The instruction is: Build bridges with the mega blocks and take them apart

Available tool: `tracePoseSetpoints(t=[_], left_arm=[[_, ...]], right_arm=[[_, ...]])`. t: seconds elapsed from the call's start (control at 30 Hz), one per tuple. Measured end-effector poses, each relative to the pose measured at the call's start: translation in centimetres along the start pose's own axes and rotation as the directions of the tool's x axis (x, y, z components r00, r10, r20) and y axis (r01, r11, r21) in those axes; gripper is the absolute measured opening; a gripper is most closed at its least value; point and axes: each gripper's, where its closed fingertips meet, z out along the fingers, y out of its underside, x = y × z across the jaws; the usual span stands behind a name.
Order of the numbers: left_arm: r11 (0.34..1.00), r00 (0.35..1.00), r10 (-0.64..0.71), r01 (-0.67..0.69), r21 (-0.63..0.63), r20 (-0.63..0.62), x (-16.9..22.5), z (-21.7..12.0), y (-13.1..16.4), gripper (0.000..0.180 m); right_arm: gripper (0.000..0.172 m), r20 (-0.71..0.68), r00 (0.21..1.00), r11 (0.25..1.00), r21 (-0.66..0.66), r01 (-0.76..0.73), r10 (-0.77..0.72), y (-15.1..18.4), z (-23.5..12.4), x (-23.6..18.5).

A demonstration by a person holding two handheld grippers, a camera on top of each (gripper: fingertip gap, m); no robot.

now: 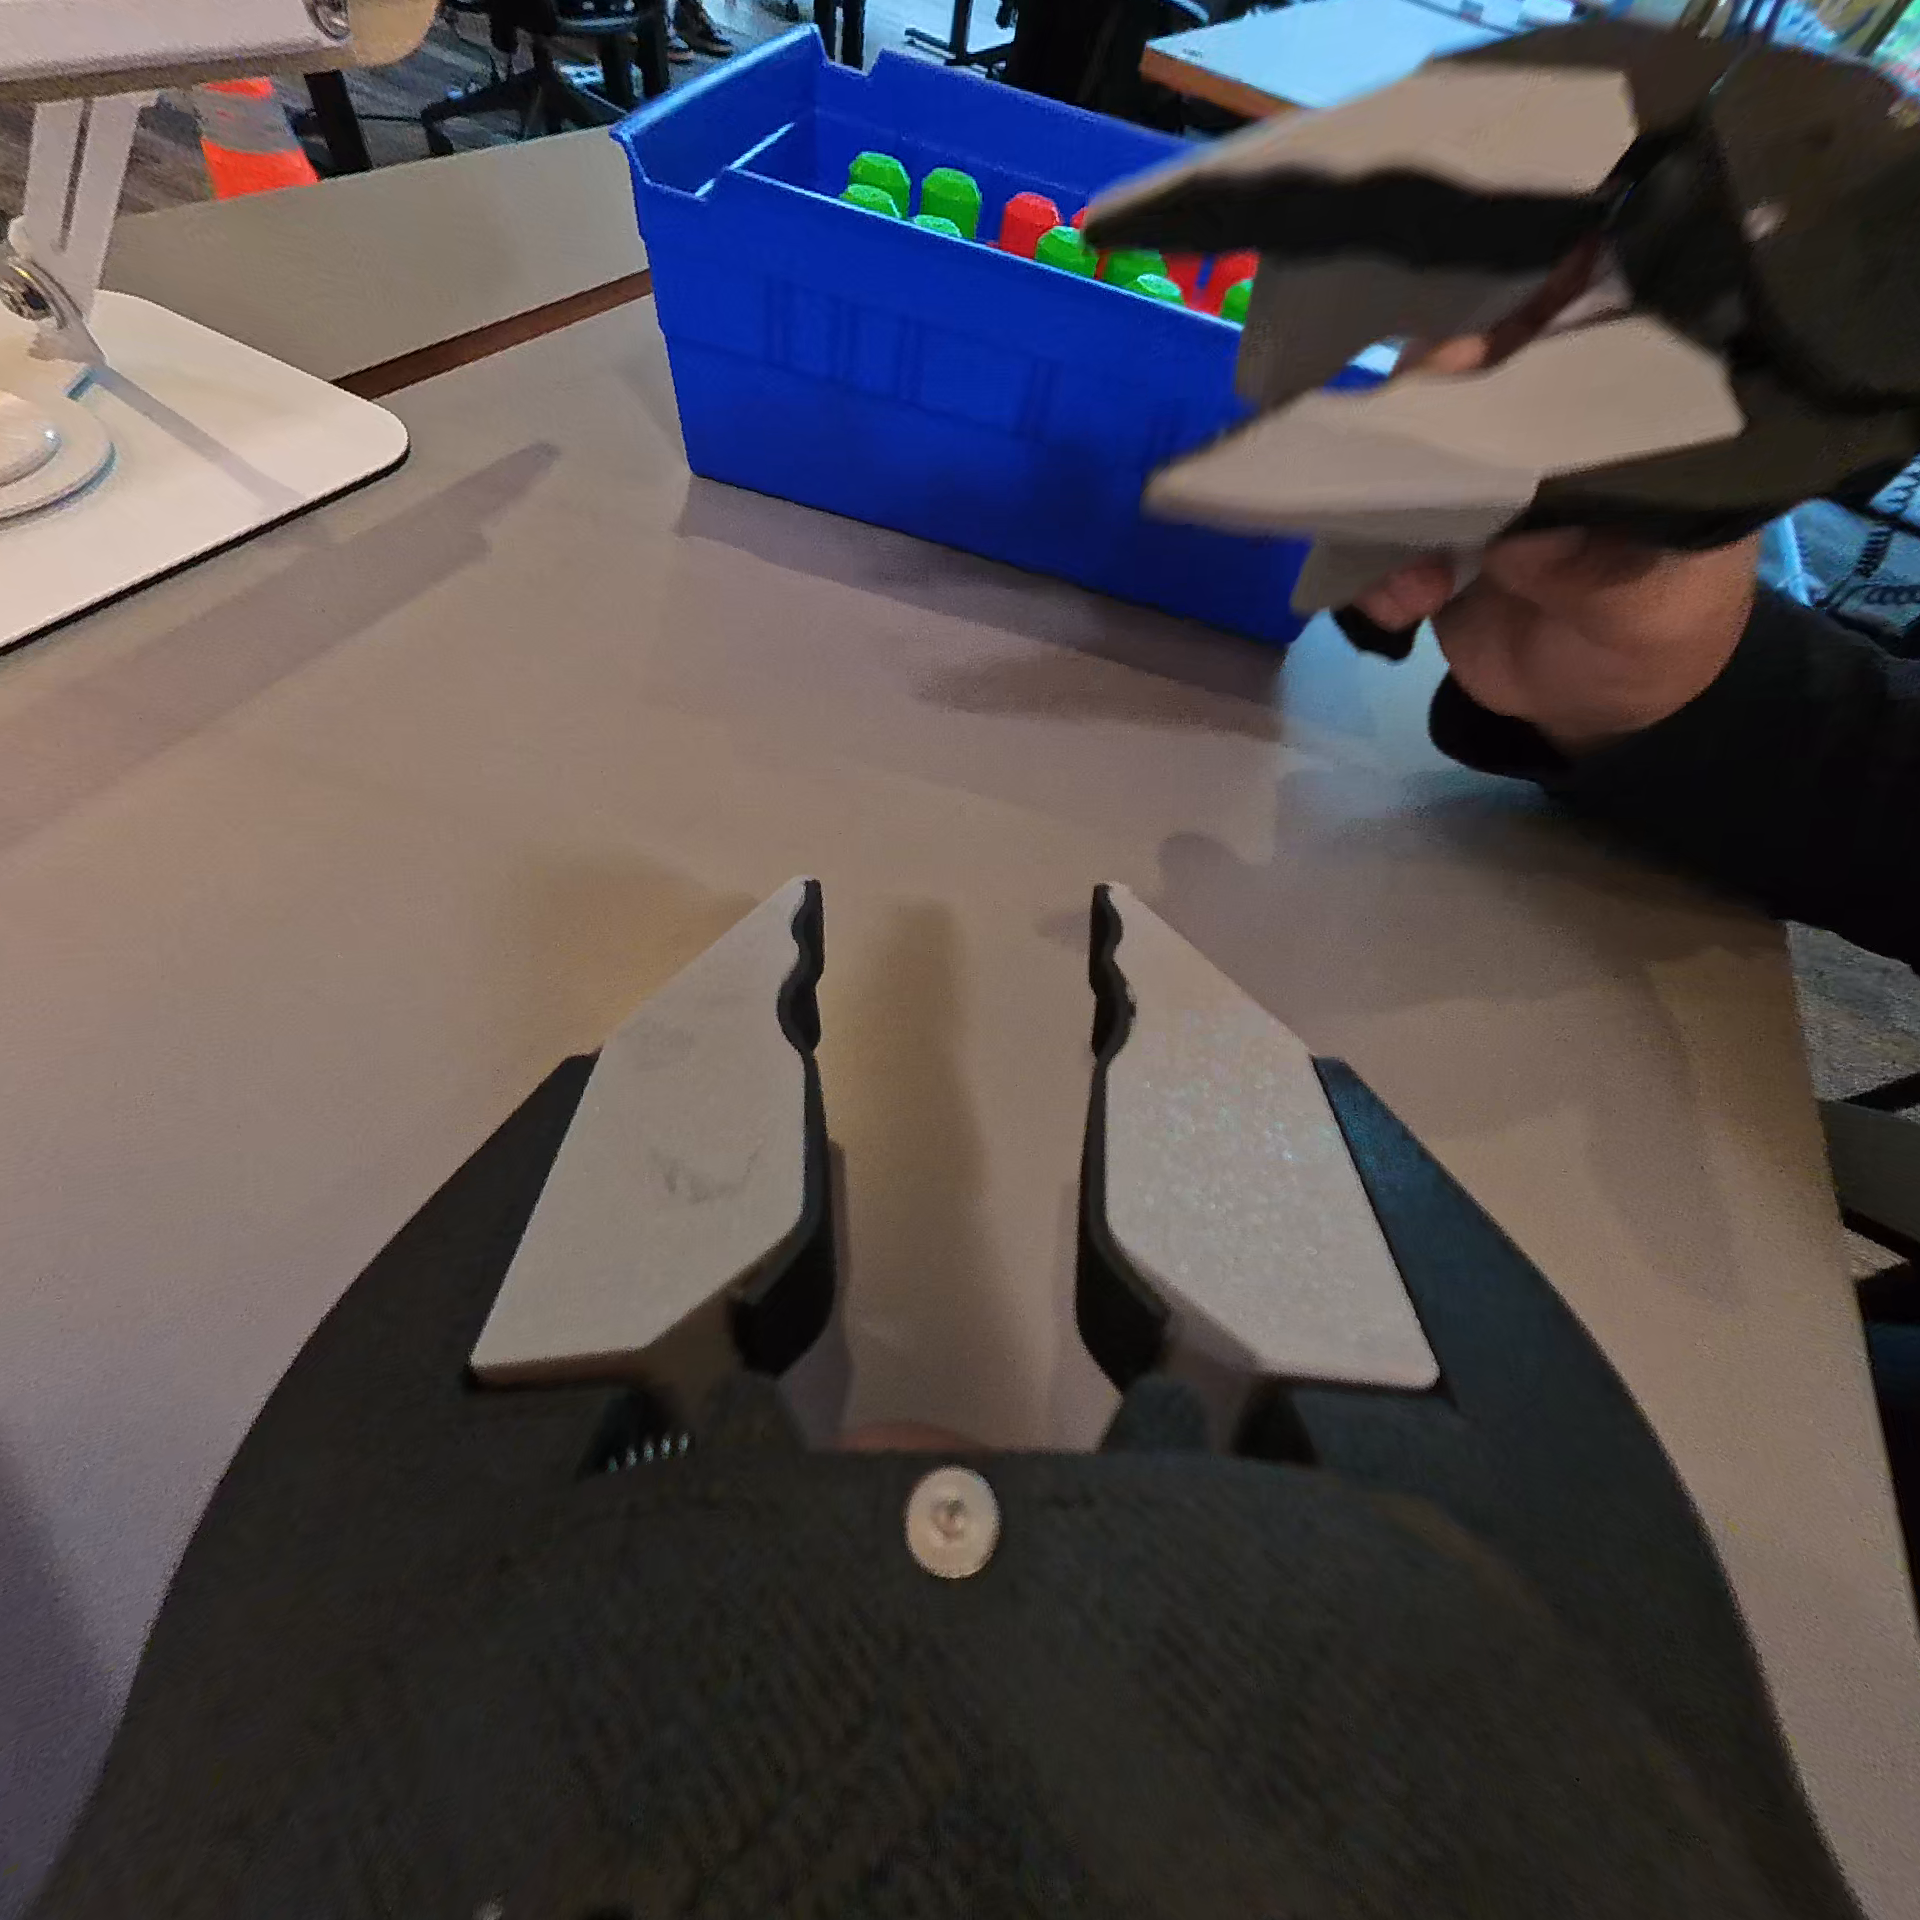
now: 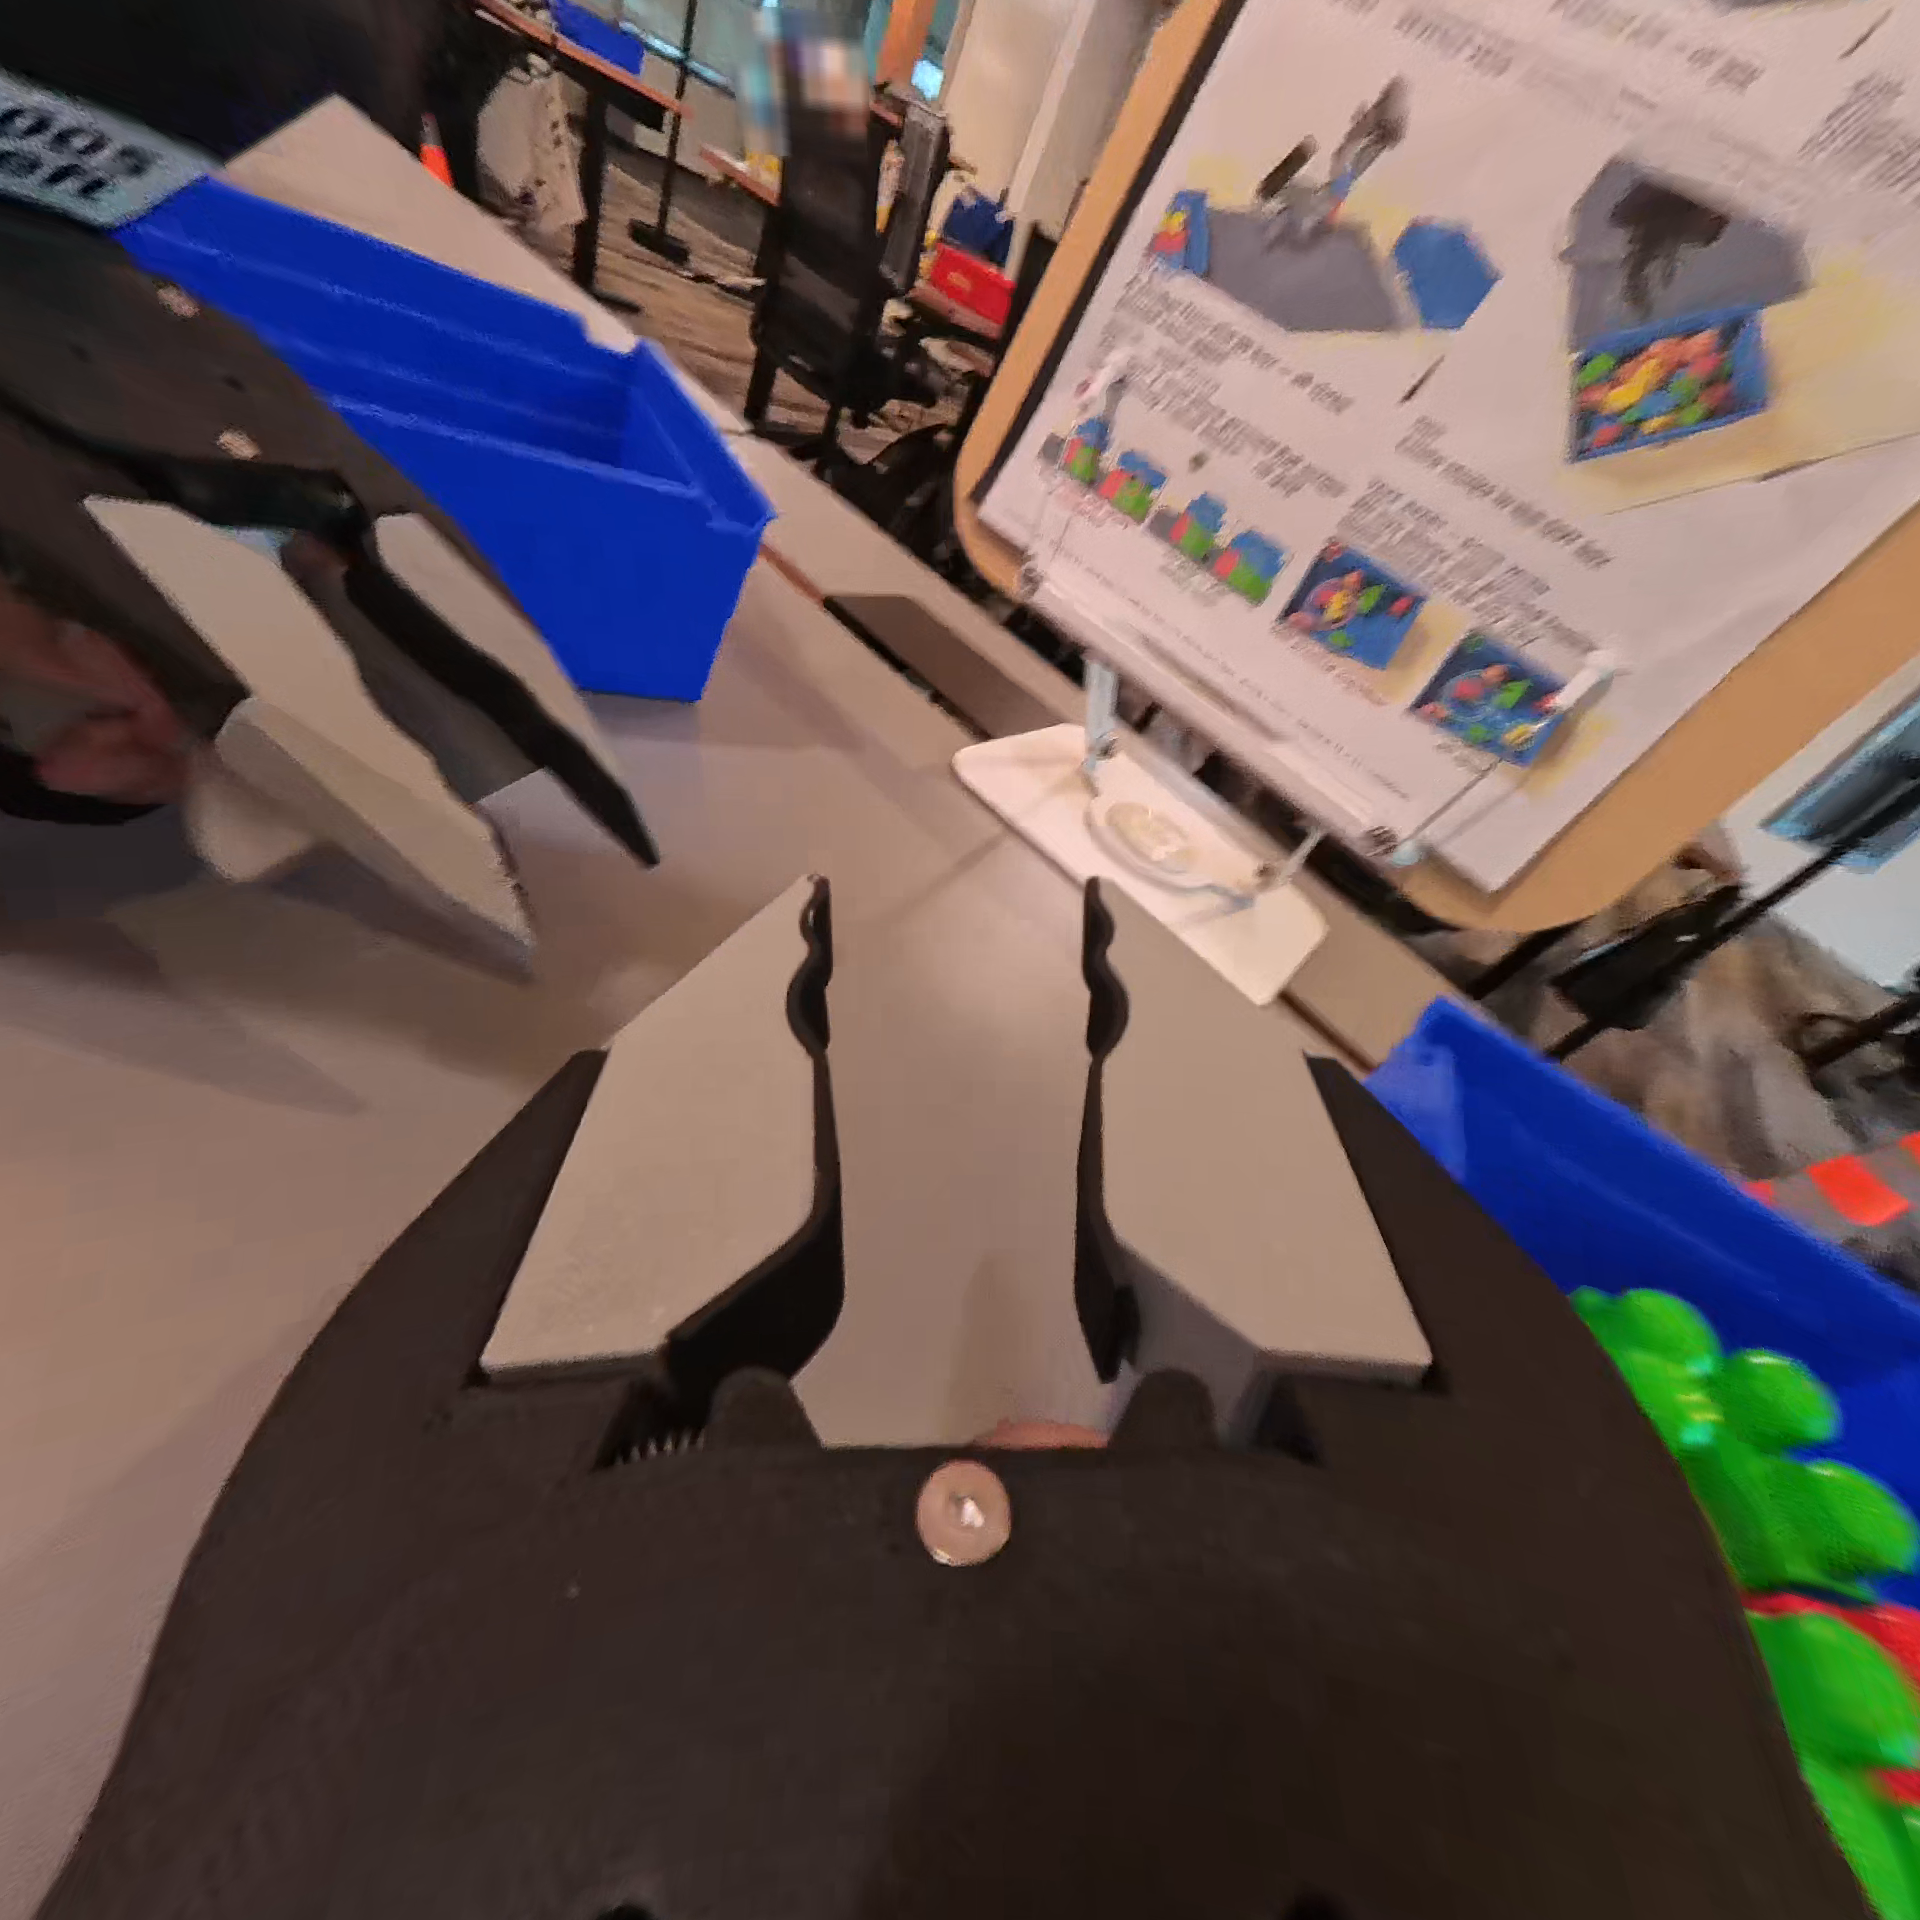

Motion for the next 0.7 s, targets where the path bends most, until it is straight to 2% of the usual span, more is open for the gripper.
tracePoseSetpoints(t=[0.1,0.2,0.47,0.7], left_arm=[[0.999,1.000,0.011,-0.010,-0.041,0.006,0.2,0.6,0.8,0.050],[0.997,0.999,0.036,-0.035,-0.073,0.008,0.4,1.1,1.4,0.050],[0.991,0.996,0.080,-0.074,-0.111,0.046,0.0,1.3,1.9,0.050],[0.990,0.987,0.120,-0.112,-0.082,0.103,0.0,-0.2,0.4,0.050]], right_arm=[[0.043,0.151,0.984,0.993,-0.080,-0.082,0.094,2.6,0.6,-3.0],[0.043,0.194,0.975,0.990,-0.110,-0.091,0.111,3.2,1.1,-3.8],[0.045,0.205,0.974,0.990,-0.125,-0.071,0.096,3.9,1.4,-4.2],[0.045,0.205,0.970,0.985,-0.136,-0.108,0.134,4.7,1.9,-4.2]])
